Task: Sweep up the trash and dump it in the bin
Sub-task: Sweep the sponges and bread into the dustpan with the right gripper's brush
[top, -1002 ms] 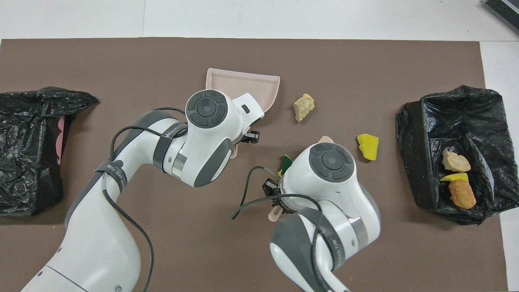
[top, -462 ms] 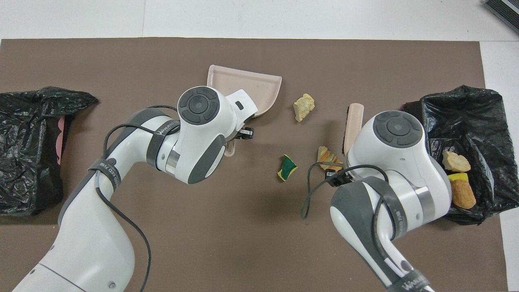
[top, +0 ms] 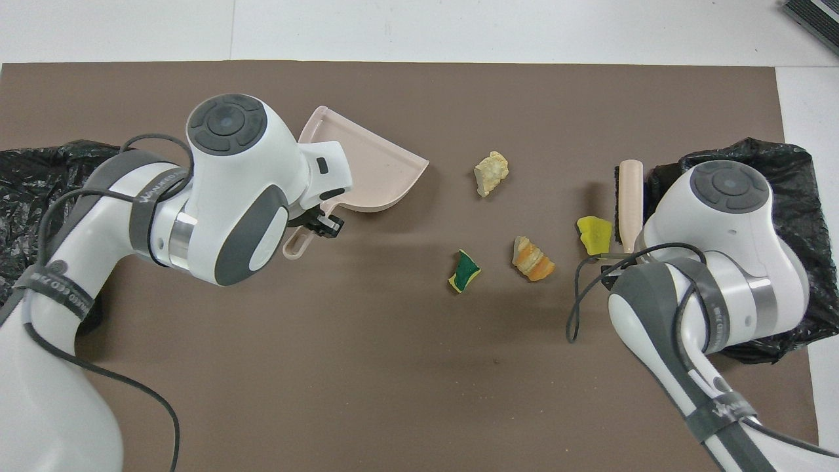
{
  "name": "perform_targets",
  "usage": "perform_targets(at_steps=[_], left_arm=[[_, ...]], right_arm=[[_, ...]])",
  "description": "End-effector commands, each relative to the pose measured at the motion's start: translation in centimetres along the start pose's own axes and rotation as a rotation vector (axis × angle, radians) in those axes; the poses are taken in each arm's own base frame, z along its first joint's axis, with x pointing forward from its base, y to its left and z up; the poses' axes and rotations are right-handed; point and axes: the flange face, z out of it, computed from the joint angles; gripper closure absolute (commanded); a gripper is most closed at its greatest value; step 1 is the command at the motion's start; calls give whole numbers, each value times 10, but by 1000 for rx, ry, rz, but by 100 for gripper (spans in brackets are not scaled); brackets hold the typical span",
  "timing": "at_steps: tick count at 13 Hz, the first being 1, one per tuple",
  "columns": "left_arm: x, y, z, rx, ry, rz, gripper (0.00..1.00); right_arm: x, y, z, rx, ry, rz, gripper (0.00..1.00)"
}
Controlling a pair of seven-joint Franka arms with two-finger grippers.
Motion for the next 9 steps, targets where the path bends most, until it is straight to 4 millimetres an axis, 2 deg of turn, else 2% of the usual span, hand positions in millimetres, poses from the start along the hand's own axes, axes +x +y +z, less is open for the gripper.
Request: perform_targets(at_steps=[1, 4, 6, 8, 9], left_arm=[[-22, -11, -4, 39, -80, 201, 100], [-33, -11, 7, 122, -101, 517, 100], [-46, -3, 20, 127, -96, 561, 100], [-66, 10, 35, 146, -67, 606, 100], [-74, 19, 41, 157, -51, 670, 100]], right_arm=[[-14, 20, 21, -33, -51, -77, 100], [-26, 20, 43, -38, -88, -154, 100], [-32, 8, 47, -29, -105, -208, 100], [-46, -34, 42, 11, -110, -249, 100], [-51, -46, 39, 54, -117, -252, 100]])
